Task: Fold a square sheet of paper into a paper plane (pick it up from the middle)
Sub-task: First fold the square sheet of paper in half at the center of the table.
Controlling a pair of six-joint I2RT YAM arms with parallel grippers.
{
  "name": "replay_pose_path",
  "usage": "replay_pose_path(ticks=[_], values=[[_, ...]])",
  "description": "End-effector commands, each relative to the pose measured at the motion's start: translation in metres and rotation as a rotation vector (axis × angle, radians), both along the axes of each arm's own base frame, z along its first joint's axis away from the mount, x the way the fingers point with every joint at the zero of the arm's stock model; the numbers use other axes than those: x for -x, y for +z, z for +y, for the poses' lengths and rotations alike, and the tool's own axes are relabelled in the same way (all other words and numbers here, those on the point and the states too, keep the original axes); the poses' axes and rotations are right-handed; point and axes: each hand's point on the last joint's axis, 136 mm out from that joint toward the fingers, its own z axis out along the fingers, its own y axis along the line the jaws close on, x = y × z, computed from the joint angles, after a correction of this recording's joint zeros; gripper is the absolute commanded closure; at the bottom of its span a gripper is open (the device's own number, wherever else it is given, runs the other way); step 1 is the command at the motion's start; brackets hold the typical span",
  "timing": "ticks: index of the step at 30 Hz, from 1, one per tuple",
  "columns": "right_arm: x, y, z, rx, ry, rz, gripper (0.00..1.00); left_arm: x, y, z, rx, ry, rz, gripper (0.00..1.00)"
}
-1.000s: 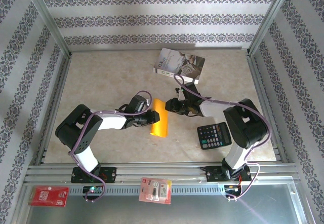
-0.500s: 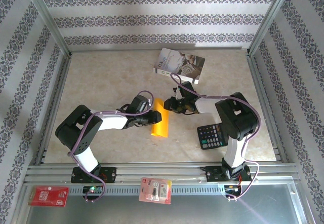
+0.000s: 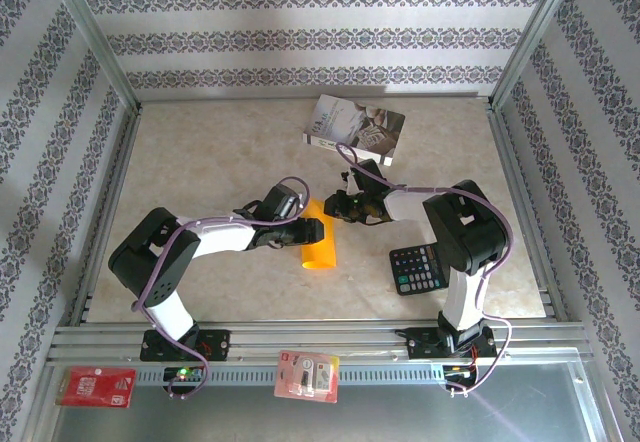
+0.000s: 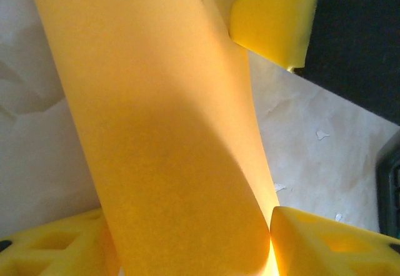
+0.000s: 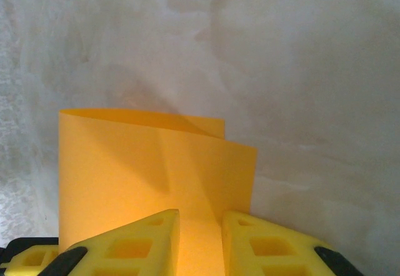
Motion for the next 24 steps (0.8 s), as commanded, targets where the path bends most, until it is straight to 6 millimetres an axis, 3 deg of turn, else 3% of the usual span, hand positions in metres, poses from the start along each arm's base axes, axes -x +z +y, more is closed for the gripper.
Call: replay_pose_path(ticks=[1, 9, 15, 24], values=[[-0.005, -0.004, 0.012, -0.018, 0.04, -0.028, 0.76, 0.009, -0.016, 0.026, -0.142, 0.014, 0.046, 0.36], [-0.005, -0.002, 0.015, -0.027, 0.048, -0.029, 0.77, 0.0, -0.017, 0.024, -0.167, 0.018, 0.035, 0.45], [-0.009, 0.013, 0.014, -0.051, 0.044, -0.051, 0.68, -0.005, -0.021, 0.027, -0.153, 0.096, 0.029, 0.56], [-0.012, 0.035, -0.006, -0.073, 0.012, -0.086, 0.63, -0.005, -0.022, 0.032, -0.174, 0.142, 0.024, 0.61]])
